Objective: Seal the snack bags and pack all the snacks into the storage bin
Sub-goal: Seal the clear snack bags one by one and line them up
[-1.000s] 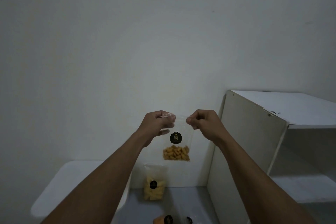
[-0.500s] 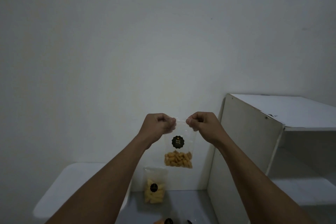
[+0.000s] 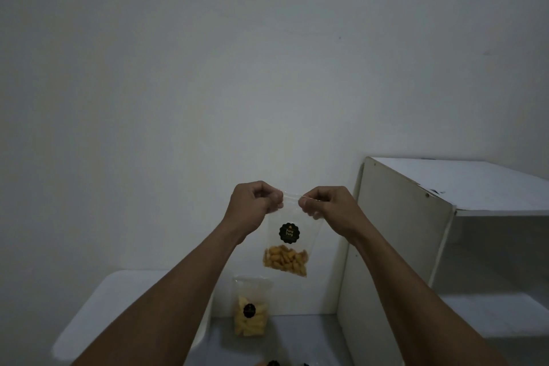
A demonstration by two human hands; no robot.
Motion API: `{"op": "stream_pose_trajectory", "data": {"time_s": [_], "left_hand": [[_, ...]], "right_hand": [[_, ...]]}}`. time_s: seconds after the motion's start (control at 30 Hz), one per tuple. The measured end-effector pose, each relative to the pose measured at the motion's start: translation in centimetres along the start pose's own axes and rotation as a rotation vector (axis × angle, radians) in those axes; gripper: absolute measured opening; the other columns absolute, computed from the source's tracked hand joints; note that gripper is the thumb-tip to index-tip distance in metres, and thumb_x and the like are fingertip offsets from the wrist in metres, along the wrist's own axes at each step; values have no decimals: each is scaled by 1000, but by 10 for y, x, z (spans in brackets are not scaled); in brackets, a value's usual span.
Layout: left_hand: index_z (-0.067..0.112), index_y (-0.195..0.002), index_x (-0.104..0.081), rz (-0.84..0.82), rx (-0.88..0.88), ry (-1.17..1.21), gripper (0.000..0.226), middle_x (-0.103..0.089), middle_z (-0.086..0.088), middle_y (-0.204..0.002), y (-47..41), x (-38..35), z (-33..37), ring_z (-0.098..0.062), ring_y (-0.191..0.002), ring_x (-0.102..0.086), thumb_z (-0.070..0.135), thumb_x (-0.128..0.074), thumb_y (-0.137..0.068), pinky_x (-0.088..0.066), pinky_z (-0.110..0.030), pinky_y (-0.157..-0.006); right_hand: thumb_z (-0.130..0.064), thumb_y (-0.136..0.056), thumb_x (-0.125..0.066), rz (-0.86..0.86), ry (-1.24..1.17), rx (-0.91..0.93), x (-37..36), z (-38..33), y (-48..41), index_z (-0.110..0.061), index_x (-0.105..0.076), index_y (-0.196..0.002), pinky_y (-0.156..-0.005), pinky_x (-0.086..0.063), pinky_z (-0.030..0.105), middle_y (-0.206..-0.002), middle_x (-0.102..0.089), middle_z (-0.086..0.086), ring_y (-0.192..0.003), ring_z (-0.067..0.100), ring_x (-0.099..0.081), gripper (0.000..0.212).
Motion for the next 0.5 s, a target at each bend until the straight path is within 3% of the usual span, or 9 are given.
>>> {"op": "stream_pose_trajectory", "data": {"time_s": [0.13, 0.33, 0.5], "left_hand": [[1, -86, -72, 25, -31, -27, 4, -74, -14, -85, 2, -8, -1, -24, -82, -75, 3, -70, -88, -61, -33, -82], [2, -95, -72, -77, 17, 24, 14, -75, -15, -90, 6, -14, 0, -22, -82, -73, 15, -70, -90, -61, -33, -78], [4, -87, -73, 61, -32, -24, 7, -75, -11, -80, 2, -8, 2, -18, -73, -71, 8, -69, -90, -58, -24, -68]], "right_hand": [[-22, -88, -71, -6, 22, 11, -4, -5, -2, -13, -75, -85, -64, -51, 25, -78, -71, 4, -69, 8, -62, 11], [-16, -87, -73, 42, 52, 40, -3, -9, -3, -8, -75, -81, -61, -50, 22, -69, -69, 3, -58, 5, -57, 10], [-14, -87, -74, 16, -213, -26, -3, -4, 2, -6, -74, -98, -71, -60, 28, -86, -76, 11, -77, 17, -72, 14]]}}
Point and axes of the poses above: each hand's wrist, its own y-axis away from the middle knuckle, its own x-axis out of the back of the hand, z = x × y, the point moved 2 cm from there along -y, towards the middle knuckle
